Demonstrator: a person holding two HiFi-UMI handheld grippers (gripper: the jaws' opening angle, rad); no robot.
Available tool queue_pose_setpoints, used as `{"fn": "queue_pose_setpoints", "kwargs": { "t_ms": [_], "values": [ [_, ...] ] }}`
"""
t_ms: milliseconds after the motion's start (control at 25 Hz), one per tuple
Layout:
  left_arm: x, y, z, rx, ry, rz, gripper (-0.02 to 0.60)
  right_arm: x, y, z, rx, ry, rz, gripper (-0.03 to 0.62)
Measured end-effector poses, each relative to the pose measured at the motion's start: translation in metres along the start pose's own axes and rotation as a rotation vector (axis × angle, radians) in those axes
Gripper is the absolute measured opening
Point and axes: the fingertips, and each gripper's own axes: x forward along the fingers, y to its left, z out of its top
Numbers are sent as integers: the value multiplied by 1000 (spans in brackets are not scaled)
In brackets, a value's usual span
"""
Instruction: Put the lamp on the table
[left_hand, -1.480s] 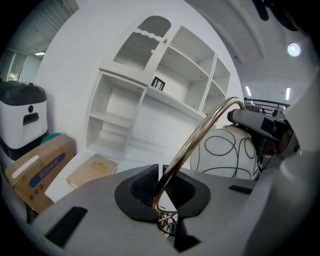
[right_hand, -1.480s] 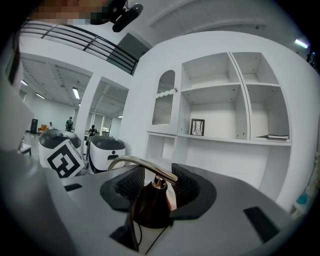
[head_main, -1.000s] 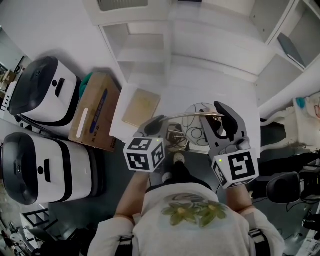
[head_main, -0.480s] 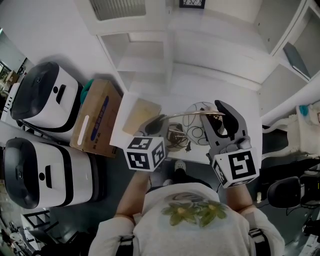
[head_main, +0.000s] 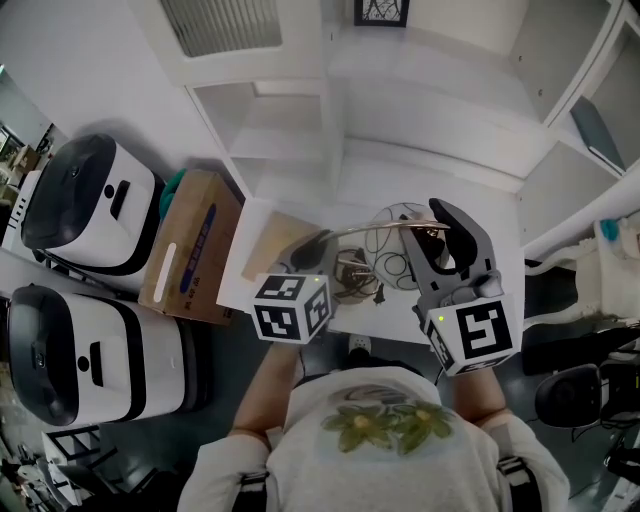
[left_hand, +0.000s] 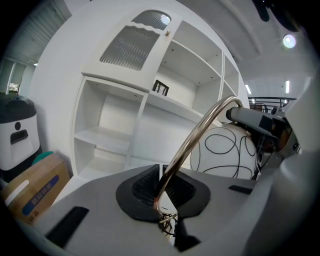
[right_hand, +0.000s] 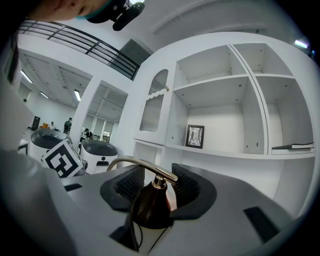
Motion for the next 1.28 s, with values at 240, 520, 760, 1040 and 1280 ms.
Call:
{"fn": "queue_pose_setpoints", "kwargs": {
  "t_ms": [240, 520, 760, 1040, 1280],
  "values": [
    [17, 6, 3, -12, -1, 18, 38, 14, -12, -7, 2, 0, 14, 187],
    [35, 11, -1, -30, 5, 35, 38, 28, -23, -20, 6, 7, 34, 187],
    [48, 20, -8, -46, 15, 51, 38, 41, -27, -33, 11, 20, 49, 187],
    [58, 25, -14, -42, 42, 61, 38, 51, -32, -44, 22, 44, 58, 187],
    [70, 32, -19, -50, 57, 67, 38, 61, -35, -54, 23, 64, 69, 187]
  ]
}}
